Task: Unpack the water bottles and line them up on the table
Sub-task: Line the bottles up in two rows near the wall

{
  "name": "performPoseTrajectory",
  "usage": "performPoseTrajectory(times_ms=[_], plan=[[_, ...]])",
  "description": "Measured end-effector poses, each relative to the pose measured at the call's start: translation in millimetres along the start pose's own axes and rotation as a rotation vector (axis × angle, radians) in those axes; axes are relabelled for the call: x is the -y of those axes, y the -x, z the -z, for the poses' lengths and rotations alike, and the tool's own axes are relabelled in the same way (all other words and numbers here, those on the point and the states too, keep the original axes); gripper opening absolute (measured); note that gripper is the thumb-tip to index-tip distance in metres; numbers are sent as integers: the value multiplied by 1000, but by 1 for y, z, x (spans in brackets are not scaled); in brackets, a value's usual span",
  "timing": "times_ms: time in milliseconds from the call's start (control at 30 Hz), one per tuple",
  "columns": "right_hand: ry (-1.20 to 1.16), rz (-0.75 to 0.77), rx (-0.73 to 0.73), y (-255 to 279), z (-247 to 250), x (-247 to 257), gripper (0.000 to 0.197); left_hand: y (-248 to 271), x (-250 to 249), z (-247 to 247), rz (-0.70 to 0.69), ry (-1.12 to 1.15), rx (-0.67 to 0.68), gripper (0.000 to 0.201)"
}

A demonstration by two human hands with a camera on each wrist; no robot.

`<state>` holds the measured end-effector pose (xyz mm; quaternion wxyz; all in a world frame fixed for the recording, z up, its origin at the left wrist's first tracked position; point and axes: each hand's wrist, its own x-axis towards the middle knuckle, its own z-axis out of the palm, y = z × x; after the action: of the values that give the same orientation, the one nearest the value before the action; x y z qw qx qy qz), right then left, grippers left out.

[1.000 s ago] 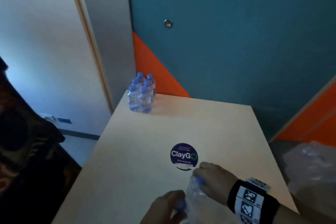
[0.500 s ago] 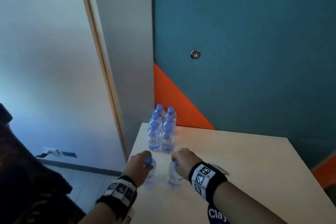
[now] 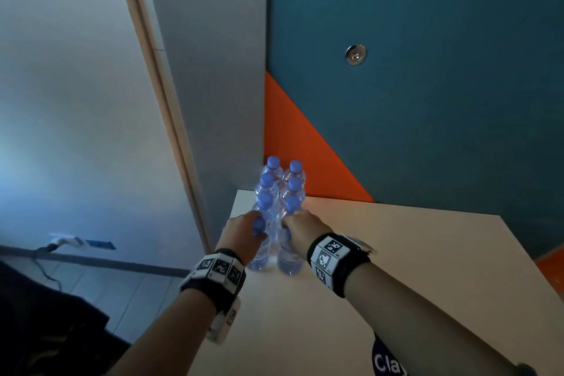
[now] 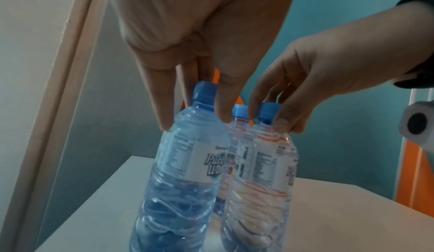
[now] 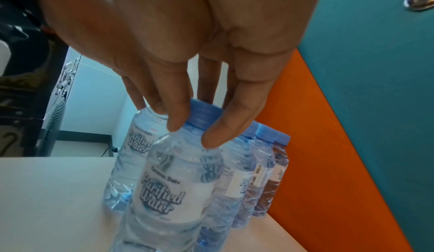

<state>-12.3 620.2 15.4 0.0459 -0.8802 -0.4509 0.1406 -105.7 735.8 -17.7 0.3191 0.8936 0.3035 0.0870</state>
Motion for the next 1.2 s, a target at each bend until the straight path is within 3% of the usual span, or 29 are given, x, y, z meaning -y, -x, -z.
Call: performPoseTrajectory(times_ms=[200,367,433,533,700,833,1000,1100,1200], plan=[[-12,-3,-1,6,0,5,19,1,1,-4,36,21,-15,39],[-146,-7,-41,44,16,-9,48,20,2,-9,76,50,-77,83],[-175,-16,-50,76,30,-25,45,46,-7,-12,22,14,-162,79],[-130,-49,-6,143,48,-68,41,114,-50,-33,-189,69,-222,65],[-15,-178,123,274,48,-154,34,265,-152,-96,-506,228,176,46],[36,-281,215,370,28,-203,35,347,-216,-156,-631,206,514,46],[67,-423,233,442,8,-248,38,364,-267,-228,-680,58,744,58],[53,-442,269,464,-10,-261,30,362,-282,-251,-636,-22,827,66],[41,-413,295,468,-25,-262,17,360,-291,-250,-542,28,836,45]])
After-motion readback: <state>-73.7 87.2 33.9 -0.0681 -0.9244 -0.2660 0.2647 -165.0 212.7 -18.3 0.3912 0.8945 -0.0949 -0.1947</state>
